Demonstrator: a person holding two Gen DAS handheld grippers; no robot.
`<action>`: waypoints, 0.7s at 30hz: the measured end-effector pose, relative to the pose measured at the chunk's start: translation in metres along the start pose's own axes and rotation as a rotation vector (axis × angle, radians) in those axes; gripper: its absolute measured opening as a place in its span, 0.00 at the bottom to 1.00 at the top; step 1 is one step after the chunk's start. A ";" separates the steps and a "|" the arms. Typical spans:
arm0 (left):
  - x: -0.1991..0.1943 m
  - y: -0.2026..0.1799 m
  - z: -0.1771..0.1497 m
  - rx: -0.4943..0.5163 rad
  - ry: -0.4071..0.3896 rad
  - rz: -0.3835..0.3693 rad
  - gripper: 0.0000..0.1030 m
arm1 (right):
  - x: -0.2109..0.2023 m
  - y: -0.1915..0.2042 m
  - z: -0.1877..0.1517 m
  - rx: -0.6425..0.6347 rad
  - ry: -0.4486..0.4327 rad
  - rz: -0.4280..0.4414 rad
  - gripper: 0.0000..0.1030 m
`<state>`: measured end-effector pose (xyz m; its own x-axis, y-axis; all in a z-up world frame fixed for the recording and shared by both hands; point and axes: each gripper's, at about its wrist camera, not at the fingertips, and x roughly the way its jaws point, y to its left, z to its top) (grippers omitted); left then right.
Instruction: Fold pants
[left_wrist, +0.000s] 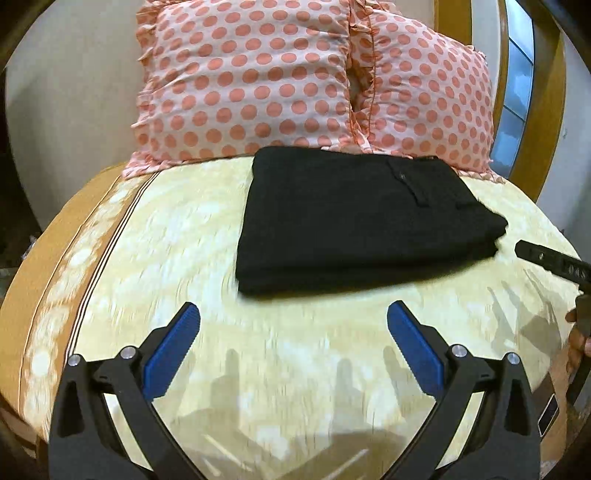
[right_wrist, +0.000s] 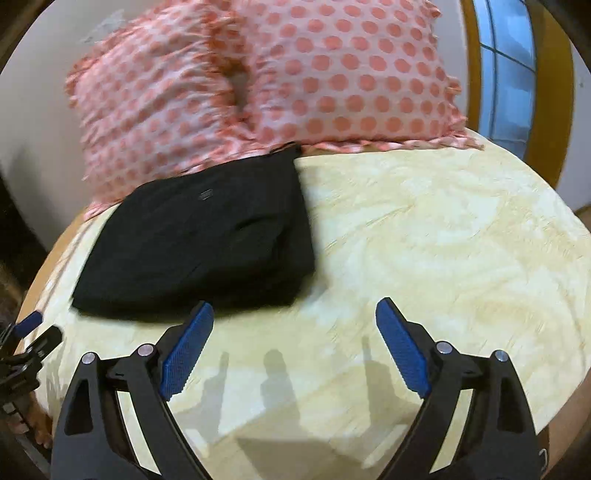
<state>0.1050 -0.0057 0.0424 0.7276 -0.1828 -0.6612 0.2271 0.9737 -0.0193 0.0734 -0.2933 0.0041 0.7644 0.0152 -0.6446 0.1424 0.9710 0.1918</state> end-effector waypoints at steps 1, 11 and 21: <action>-0.003 0.000 -0.007 -0.007 -0.003 0.003 0.98 | -0.001 0.007 -0.006 -0.021 -0.010 0.006 0.89; -0.005 -0.001 -0.041 -0.015 0.017 0.043 0.98 | -0.005 0.074 -0.057 -0.209 -0.049 0.023 0.89; -0.001 -0.003 -0.057 -0.016 0.006 0.073 0.98 | 0.003 0.084 -0.074 -0.205 -0.023 0.005 0.93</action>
<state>0.0666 -0.0011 0.0009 0.7379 -0.1103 -0.6658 0.1633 0.9864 0.0175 0.0414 -0.1945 -0.0366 0.7795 0.0167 -0.6262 0.0095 0.9992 0.0385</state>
